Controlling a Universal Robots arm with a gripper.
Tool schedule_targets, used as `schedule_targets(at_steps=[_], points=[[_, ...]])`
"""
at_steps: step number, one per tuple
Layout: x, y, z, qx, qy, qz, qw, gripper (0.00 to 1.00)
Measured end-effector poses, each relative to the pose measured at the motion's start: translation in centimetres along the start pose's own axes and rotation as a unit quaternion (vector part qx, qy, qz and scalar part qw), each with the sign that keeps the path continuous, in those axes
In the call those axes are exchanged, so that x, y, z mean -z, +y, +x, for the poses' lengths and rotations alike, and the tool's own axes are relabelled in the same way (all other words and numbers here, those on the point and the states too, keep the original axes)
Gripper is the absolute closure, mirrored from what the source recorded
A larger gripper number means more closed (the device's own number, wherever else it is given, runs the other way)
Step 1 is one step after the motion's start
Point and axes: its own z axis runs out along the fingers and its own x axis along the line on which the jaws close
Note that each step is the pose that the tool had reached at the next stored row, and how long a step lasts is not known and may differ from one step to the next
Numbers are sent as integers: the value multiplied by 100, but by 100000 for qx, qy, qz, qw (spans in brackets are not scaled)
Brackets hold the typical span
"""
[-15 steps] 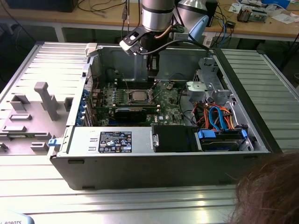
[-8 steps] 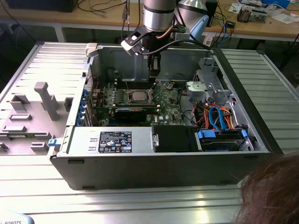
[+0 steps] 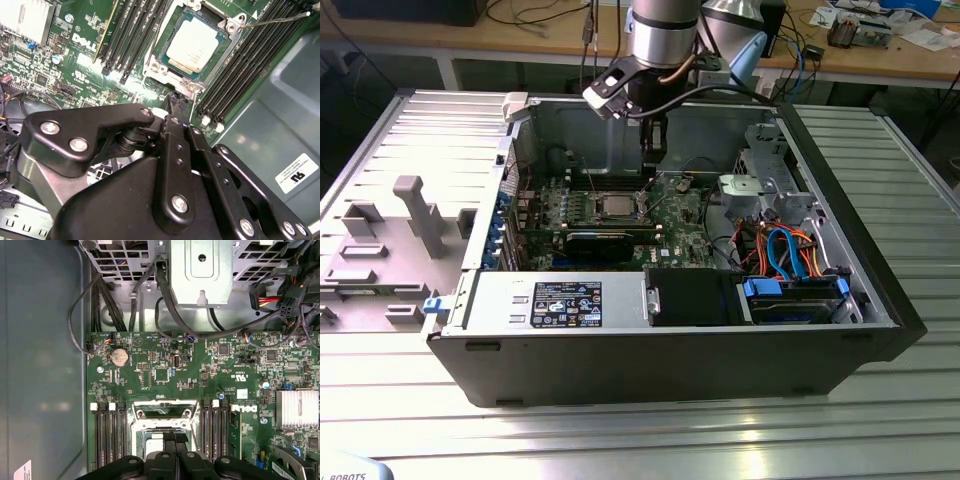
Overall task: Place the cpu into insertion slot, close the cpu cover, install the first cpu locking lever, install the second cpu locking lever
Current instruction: 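Close the cpu cover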
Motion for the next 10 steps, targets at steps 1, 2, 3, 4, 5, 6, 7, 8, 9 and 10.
schedule_targets(at_steps=[1,2,3,4,5,6,7,8,9,10], points=[[0,5,0,-1,0,-1,100000,89],[-1,17,0,-4,2,1,100000,89],[-1,28,0,2,1,2,100000,89],[0,49,0,3,-2,10,100000,89],[-1,61,0,8,-1,11,100000,89],[-1,75,0,5,-2,14,100000,89],[-1,93,0,9,-4,20,100000,89],[-1,104,0,12,-2,20,100000,89],[-1,120,1,22,0,21,100000,89],[0,129,1,40,-4,23,100000,89]])
